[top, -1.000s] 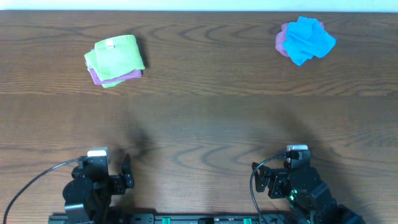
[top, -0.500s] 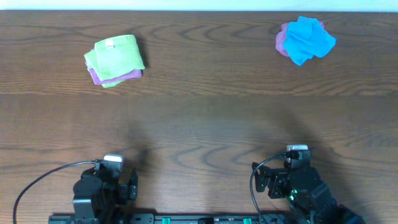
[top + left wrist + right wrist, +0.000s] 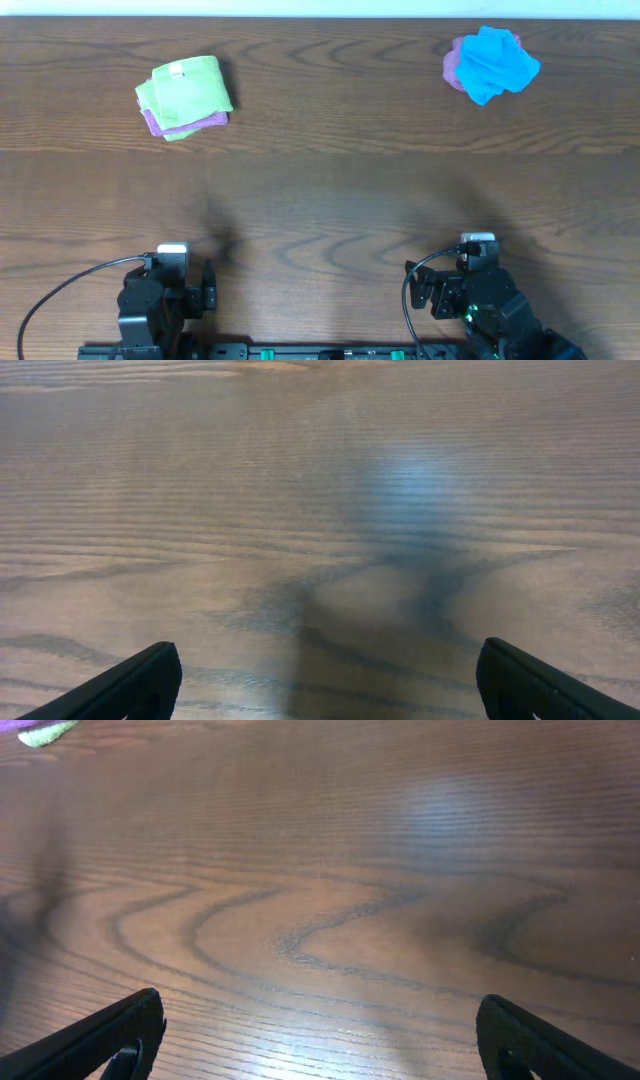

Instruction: Fold the cloth

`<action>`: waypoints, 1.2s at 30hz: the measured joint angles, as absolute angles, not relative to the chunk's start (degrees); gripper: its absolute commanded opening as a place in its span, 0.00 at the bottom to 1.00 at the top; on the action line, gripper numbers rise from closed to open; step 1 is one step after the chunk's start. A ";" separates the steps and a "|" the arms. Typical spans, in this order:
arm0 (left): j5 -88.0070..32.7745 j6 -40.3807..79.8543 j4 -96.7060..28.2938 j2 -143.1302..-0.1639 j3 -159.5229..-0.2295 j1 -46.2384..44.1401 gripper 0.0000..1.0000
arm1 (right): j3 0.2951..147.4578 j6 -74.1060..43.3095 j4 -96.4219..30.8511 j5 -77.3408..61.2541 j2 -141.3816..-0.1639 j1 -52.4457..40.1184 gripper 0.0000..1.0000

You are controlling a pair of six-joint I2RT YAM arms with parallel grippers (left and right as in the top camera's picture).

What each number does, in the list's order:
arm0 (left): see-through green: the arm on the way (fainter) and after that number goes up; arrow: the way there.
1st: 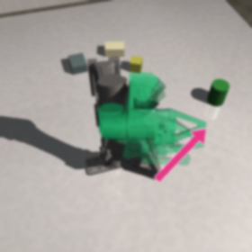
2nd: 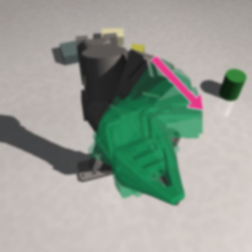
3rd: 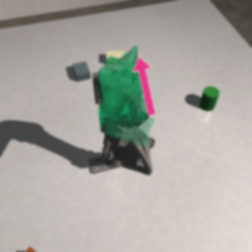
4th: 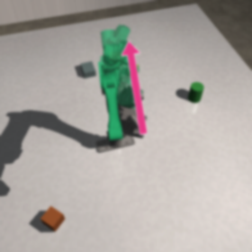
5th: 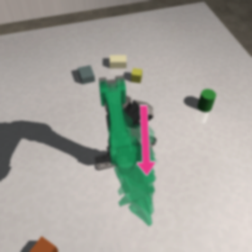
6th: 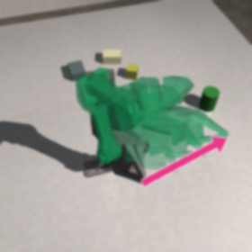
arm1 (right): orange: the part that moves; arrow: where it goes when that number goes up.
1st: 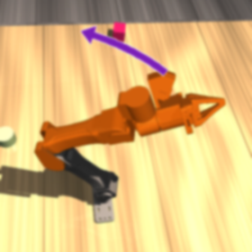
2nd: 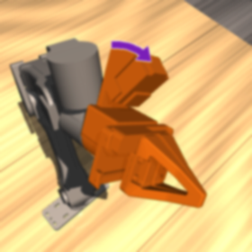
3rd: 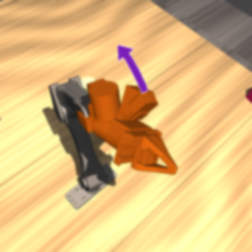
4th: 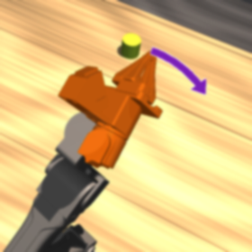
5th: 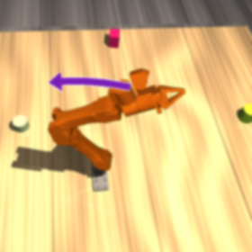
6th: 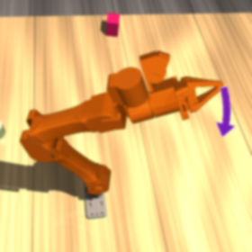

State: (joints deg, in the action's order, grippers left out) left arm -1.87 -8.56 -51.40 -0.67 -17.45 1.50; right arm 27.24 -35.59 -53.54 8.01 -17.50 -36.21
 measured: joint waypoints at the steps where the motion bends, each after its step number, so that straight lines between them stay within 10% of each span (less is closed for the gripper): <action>1: -1.74 -8.38 -51.37 -0.69 -17.43 1.50 0.95 | 27.24 -35.59 -53.54 8.01 -17.50 -36.21 0.99; 19: -1.26 -7.53 -51.20 -0.69 -17.32 1.50 0.95 | 27.24 -35.14 -50.17 10.83 -17.50 -31.53 1.00; 36: -1.23 -7.51 -51.16 -0.62 -17.28 1.50 0.95 | 10.39 -3.27 -39.20 6.09 -4.64 -6.13 0.99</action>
State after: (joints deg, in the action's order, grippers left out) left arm -1.23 -7.51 -51.16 -0.62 -17.28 1.50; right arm 10.39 -3.27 -39.20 6.09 -4.64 -6.13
